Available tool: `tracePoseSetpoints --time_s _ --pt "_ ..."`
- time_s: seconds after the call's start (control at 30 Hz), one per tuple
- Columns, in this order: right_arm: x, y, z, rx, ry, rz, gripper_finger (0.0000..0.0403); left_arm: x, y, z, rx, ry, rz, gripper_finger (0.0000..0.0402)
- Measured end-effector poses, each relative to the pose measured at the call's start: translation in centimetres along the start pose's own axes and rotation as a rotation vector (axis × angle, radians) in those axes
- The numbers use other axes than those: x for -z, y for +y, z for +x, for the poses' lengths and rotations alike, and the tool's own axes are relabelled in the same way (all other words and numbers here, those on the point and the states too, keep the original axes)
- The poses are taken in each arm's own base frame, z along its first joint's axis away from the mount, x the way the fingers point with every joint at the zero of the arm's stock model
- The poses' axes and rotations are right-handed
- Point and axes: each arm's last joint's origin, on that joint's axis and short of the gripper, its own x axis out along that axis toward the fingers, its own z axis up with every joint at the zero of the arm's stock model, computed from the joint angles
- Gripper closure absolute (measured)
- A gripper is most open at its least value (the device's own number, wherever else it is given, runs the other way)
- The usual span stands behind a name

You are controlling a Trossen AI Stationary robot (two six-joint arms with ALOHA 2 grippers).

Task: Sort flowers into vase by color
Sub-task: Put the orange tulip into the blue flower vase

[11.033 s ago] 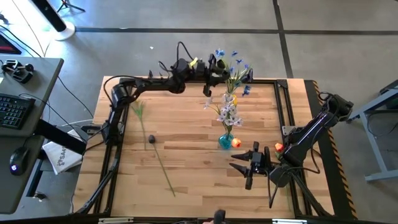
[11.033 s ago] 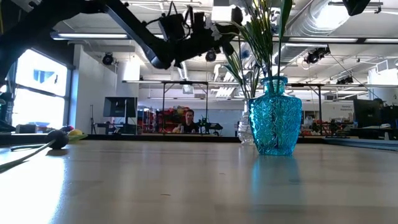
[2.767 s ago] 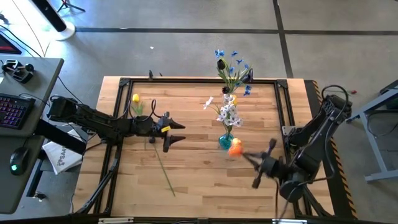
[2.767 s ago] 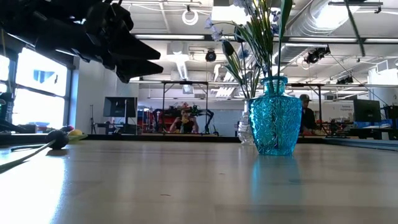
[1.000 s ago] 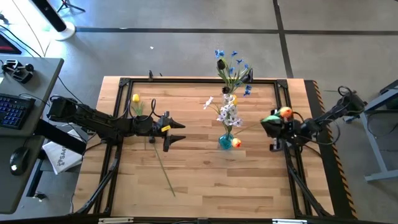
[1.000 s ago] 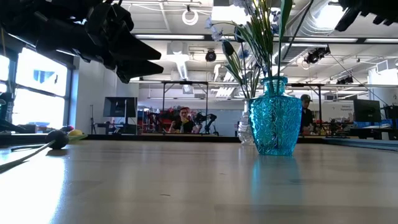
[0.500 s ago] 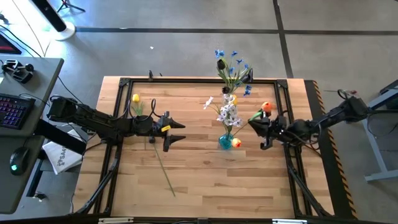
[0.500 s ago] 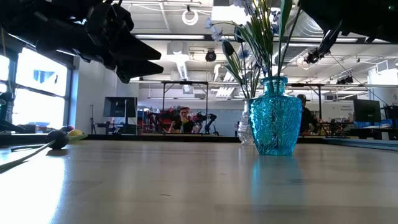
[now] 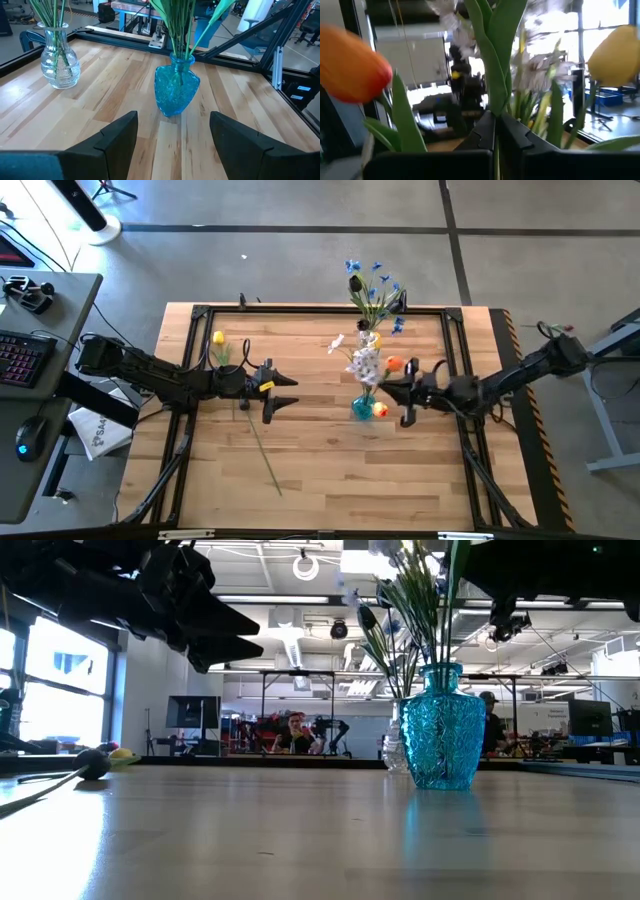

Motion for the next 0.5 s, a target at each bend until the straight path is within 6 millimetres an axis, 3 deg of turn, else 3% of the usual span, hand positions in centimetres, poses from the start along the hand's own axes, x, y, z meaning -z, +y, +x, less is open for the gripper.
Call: tracePoseSetpoints --time_s 0.13,0.5 --pt "0.1 0.4 0.9 -0.001 0.060 -0.055 0.0403 0.0 0.0 0.0 0.000 0.000 0.000 0.0165" --pt "1.3 0.3 0.7 0.005 0.161 -0.037 0.0403 0.0 0.0 0.0 0.000 0.000 0.000 0.0165"
